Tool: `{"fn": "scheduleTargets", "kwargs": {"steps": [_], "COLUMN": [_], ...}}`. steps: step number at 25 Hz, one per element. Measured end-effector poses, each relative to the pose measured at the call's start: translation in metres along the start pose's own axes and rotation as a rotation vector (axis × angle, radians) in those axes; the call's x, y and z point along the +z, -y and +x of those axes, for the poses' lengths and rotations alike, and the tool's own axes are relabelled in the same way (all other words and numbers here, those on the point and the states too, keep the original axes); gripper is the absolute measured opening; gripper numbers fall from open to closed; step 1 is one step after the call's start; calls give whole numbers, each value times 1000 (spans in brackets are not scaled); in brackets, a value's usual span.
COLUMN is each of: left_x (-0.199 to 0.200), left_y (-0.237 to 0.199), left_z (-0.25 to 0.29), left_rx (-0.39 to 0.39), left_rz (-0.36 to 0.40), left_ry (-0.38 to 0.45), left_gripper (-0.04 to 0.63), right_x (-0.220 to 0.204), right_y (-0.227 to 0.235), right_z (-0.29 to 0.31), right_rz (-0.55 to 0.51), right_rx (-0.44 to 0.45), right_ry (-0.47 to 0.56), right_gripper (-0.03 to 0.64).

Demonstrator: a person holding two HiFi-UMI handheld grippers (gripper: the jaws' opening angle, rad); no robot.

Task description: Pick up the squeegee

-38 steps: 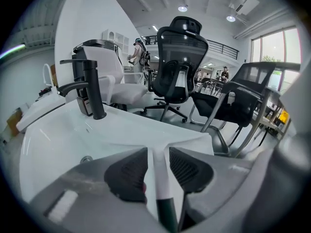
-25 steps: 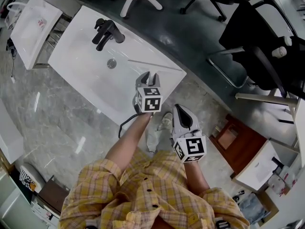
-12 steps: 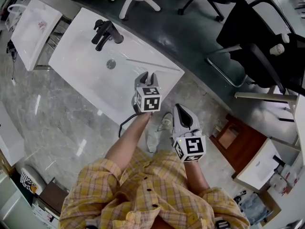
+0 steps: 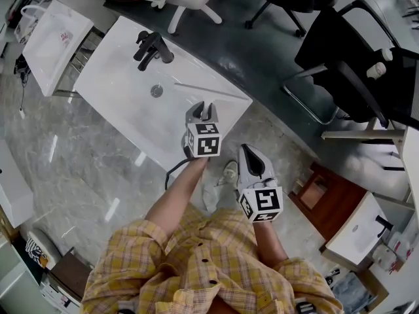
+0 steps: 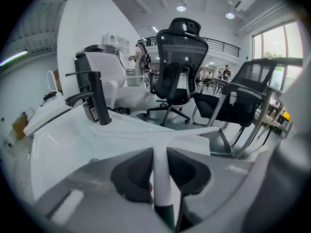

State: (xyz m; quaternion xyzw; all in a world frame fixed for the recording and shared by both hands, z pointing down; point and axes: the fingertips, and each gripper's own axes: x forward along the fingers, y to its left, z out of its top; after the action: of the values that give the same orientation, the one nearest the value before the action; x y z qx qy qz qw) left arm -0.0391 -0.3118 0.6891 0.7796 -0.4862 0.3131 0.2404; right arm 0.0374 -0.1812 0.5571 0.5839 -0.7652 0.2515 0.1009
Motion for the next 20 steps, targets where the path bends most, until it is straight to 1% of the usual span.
{"fn": "scheduleTargets", "kwargs": {"steps": [7, 10, 15, 20], "left_x": [19, 24, 36, 42], "left_y": [-1, -1, 4, 15], "left_z": [-28, -41, -65, -90], "left_rx": [3, 13, 16, 12], "left_rz": [-25, -29, -8, -3], "left_ry": [74, 93, 128, 166], "left_gripper": [83, 81, 81, 83], "right_x": [6, 10, 21, 26], "right_y": [-2, -3, -7, -9], "right_z": [-13, -21, -31, -45], "right_rz": [-14, -14, -20, -35], "right_rx": [10, 14, 26, 37], "right_ry": [22, 34, 68, 85], "right_gripper": [0, -1, -1, 0]}}
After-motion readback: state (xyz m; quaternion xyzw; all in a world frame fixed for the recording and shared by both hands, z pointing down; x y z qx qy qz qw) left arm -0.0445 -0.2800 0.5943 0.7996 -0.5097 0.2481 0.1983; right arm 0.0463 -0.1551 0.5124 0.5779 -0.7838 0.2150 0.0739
